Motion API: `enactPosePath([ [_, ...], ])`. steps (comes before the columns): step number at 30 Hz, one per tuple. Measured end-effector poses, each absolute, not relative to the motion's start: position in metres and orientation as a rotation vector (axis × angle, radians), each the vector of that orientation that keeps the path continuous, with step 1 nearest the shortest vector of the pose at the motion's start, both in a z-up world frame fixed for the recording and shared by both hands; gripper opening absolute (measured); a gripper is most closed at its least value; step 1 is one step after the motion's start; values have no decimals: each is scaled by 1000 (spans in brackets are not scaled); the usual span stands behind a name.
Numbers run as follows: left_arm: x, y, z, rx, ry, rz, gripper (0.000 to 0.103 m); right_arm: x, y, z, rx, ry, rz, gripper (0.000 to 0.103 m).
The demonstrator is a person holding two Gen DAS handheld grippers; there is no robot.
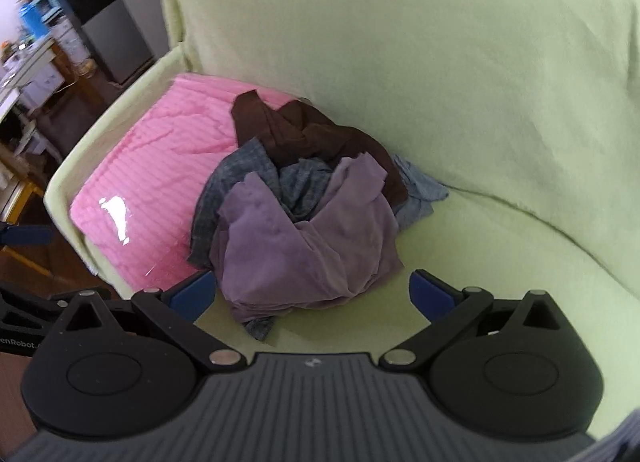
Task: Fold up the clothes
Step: 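Move both grippers toward the purple tank top on the clothes pile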
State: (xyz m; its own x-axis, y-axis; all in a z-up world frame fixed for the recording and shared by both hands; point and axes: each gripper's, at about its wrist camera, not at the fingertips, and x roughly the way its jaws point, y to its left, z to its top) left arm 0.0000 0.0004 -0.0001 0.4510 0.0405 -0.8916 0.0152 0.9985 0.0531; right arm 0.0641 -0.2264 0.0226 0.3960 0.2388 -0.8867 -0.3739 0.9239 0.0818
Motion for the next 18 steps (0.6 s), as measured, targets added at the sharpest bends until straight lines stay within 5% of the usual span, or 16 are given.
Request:
enactPosePath([
  [8,39,53,-7,7,1139,-194,102,61,-201,10,-52,1077,189,102],
  [18,68,65,-37,309,1114,-429,102,41,-178,3,90,1101,11,102],
])
